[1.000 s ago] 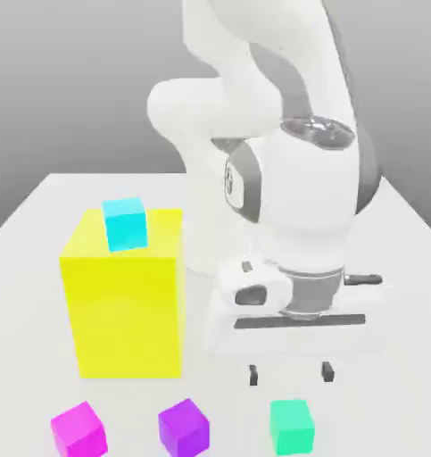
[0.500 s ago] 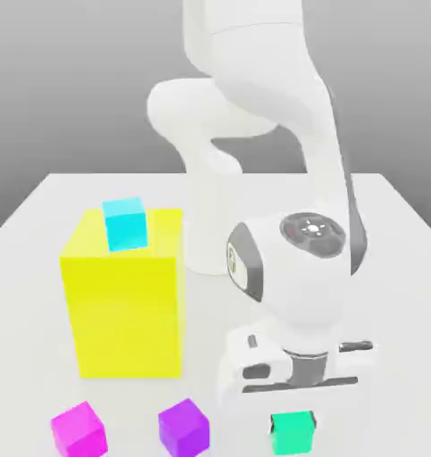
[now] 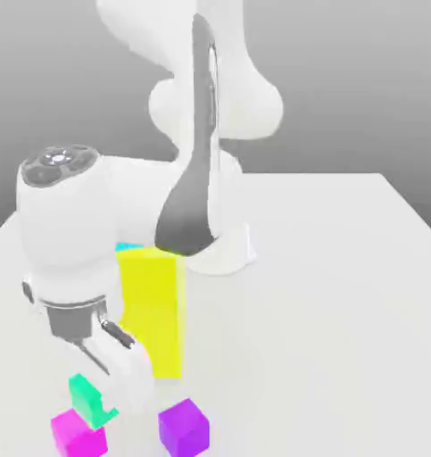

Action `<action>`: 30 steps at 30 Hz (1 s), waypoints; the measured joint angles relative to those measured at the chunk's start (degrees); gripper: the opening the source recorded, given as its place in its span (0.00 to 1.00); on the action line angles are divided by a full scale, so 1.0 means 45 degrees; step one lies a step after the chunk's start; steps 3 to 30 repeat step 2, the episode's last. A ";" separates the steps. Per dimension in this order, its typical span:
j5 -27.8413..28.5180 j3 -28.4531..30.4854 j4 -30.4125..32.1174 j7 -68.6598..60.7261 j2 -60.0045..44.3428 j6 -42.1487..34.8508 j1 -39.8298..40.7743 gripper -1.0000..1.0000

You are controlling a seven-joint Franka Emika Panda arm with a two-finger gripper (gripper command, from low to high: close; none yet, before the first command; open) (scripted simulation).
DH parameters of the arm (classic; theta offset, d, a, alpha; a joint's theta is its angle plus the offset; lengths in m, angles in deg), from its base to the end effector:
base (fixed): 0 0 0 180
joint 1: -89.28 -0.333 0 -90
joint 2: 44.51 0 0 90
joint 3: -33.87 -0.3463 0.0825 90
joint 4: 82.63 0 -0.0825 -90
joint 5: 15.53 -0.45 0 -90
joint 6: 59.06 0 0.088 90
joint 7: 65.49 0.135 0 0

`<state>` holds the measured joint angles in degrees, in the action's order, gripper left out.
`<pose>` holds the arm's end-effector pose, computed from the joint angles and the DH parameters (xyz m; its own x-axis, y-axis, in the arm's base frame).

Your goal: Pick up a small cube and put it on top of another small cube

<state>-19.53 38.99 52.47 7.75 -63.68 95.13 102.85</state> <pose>0.5189 -0.1805 0.1291 -0.0915 -0.9958 -0.0009 -0.9958 0.0915 -0.0010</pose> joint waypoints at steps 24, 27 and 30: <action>0.0000 0.0000 0.0000 0.0000 0.0000 0.0000 0.0000 1.00; 0.0000 0.0000 0.0000 0.0000 0.0000 0.0000 0.0000 1.00; 0.0000 0.0000 0.0000 0.0000 0.0000 0.0000 0.0000 1.00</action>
